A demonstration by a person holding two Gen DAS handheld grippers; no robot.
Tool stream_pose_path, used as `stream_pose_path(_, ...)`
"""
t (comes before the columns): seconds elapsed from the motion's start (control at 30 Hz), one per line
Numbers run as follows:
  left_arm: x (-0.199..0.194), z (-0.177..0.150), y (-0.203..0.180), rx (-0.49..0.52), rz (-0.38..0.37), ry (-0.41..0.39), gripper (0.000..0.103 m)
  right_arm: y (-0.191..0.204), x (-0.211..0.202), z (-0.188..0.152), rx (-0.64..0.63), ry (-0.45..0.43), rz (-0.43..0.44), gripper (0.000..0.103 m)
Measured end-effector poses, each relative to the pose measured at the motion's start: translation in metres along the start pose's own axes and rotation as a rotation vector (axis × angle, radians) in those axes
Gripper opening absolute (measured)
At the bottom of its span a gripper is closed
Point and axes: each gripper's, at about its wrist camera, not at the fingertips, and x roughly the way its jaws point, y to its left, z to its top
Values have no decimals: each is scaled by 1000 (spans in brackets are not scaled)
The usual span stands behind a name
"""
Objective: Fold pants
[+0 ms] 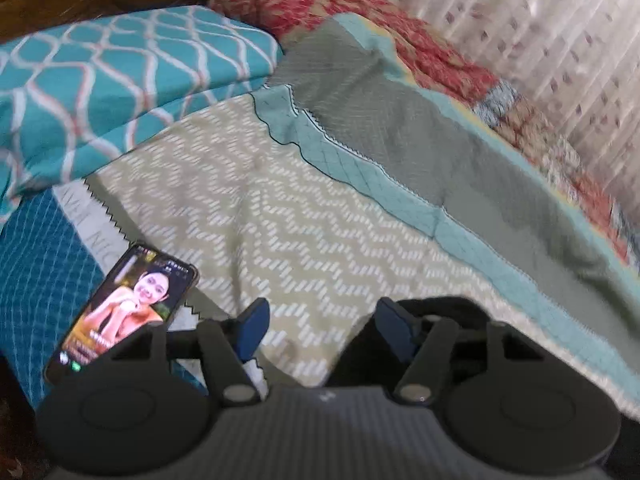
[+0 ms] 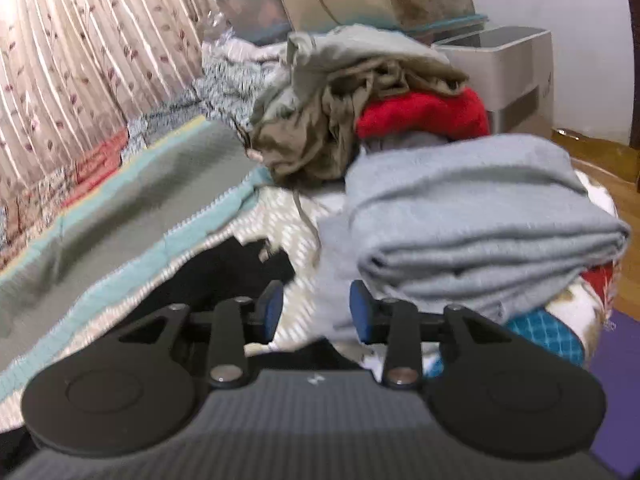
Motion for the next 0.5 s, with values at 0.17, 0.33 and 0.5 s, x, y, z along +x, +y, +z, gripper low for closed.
stream_pose_path(0.17,-16,-15,-77,205,-131,17,59,9,39,-11,-39,108,-21,51)
stream_pose_path(0.33,-4,-80,-207,591,-322,111,64,24,61,-35,-178,129,-42,46)
stream_pose_path(0.5,44,-159,-292,943,-310,187,69,38,51,-39,-310,81,-40,31)
